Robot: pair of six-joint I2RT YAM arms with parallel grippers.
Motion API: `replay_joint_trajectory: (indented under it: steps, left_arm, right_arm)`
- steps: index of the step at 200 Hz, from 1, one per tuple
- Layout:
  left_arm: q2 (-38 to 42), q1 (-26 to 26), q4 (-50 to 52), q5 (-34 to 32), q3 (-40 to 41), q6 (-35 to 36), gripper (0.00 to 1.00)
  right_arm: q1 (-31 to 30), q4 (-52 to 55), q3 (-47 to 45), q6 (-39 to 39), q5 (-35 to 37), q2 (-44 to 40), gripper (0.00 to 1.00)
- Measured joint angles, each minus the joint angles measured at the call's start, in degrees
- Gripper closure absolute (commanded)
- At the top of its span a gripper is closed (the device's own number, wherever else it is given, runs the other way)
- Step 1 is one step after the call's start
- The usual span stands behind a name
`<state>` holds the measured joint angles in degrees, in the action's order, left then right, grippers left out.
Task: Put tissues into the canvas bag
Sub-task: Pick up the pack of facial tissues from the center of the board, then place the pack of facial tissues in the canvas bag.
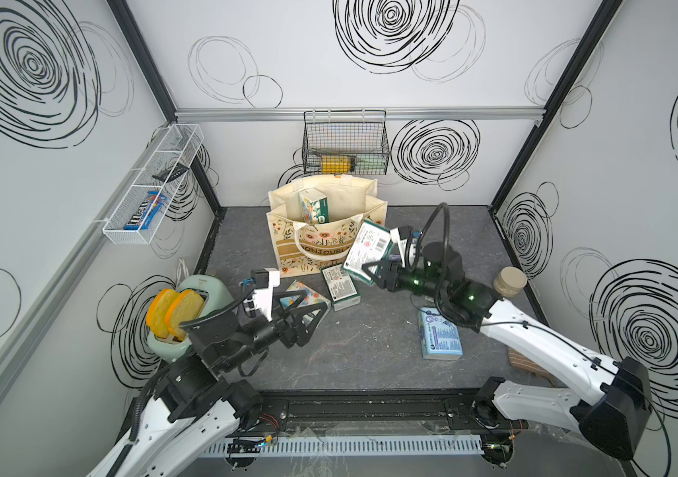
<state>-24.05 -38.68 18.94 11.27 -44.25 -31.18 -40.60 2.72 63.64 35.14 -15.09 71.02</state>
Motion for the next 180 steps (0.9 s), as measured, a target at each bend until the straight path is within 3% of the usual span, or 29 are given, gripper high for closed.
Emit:
replay_joint_trajectory:
  steps: [54, 113, 136, 180]
  left_arm:
    - [7.28, 0.13, 5.18, -1.49, 6.16, 4.04, 0.07]
    - [8.92, 0.79, 6.03, -1.29, 6.69, 4.76, 0.06]
    - [8.90, 0.98, 6.03, -0.96, 6.78, 4.83, 0.06]
    - [9.38, 0.98, 5.79, -0.79, 7.15, 4.83, 0.06]
  right_arm:
    - [1.90, 7.74, 36.87, -13.33, 4.00, 23.87, 0.54]
    - [1.95, 21.33, 65.79, -24.87, 20.83, 49.88, 0.54]
    - [1.95, 24.57, 71.17, -28.02, 26.01, 55.36, 0.52]
    - [1.77, 25.57, 68.87, -32.44, 33.59, 53.79, 0.48]
